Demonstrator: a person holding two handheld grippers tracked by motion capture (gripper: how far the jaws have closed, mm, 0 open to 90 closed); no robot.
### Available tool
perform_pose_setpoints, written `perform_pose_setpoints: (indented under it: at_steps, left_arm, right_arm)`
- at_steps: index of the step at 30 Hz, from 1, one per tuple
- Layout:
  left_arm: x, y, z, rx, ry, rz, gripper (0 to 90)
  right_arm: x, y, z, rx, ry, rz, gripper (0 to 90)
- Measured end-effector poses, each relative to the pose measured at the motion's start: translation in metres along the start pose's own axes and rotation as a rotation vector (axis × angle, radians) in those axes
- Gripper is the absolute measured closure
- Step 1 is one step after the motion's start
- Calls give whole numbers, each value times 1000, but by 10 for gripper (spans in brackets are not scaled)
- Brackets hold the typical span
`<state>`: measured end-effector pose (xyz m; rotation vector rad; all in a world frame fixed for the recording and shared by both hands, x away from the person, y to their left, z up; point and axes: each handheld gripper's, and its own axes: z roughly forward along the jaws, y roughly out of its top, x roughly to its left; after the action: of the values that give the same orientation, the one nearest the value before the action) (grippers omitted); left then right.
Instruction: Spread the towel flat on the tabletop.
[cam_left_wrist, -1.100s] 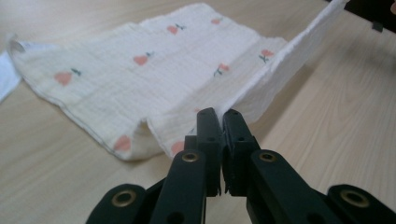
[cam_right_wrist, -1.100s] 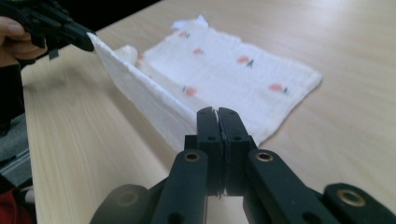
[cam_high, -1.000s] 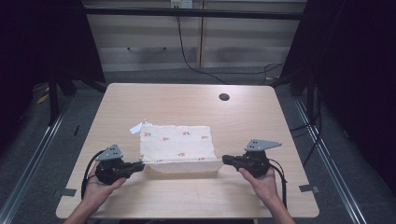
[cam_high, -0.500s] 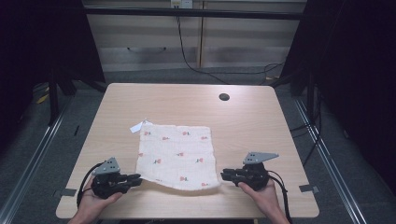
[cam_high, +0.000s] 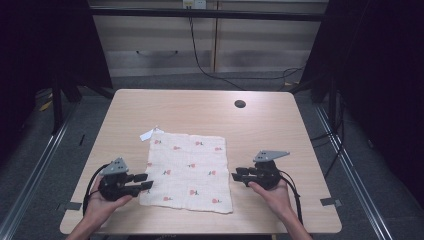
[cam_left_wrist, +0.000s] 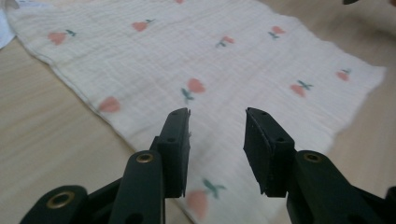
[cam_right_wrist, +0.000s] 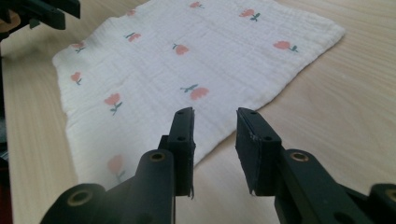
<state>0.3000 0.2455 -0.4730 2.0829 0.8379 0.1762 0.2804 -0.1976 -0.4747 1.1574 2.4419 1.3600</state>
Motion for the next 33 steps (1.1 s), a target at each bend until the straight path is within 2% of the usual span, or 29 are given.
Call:
perform_pose_setpoints:
  at_steps: [3, 7, 8, 9, 11, 13, 15, 16, 20, 22, 23, 24, 25, 29, 33]
  left_arm:
    - [16, 13, 13, 7, 23, -30, 604]
    - [25, 25, 27, 33, 27, -14, 621]
    - [27, 27, 30, 25, 23, -18, 622]
    - [29, 27, 33, 29, 10, -30, 633]
    - [34, 26, 38, 18, 16, -51, 635]
    - [38, 23, 42, 47, 32, -47, 635]
    - [40, 18, 44, 46, 23, -72, 618]
    - [40, 15, 46, 66, 31, -72, 598]
    - [38, 13, 48, 79, 31, -44, 572]
    - [37, 12, 48, 77, 34, -41, 570]
    - [36, 11, 49, 75, 30, -35, 562]
    - [35, 10, 49, 72, 28, -26, 561]
    - [33, 10, 49, 73, 35, -6, 561]
    - [30, 8, 49, 71, 48, 25, 614]
    - [31, 6, 49, 60, 37, 22, 698]
  right_arm:
    - [-4, 11, 12, 15, 1, -14, 677]
    - [-8, 23, 27, 26, -8, -33, 677]
    - [-10, 26, 32, 32, -12, -29, 677]
    - [-12, 27, 37, 39, -13, -29, 677]
    - [-16, 26, 47, 44, -10, -24, 676]
    - [-16, 23, 54, 71, -15, -29, 664]
    - [-15, 22, 57, 93, -25, -47, 652]
    - [-14, 21, 58, 102, -30, -46, 647]
    - [-13, 20, 61, 110, -43, -62, 625]
    - [-11, 18, 64, 133, -66, -80, 627]
    - [-10, 17, 64, 129, -73, -92, 661]
    - [-8, 17, 64, 136, -100, -119, 695]
    - [-7, 17, 64, 140, -107, -138, 708]
    - [-8, 17, 63, 144, -122, -132, 805]
    - [-13, 15, 60, 137, -97, -92, 871]
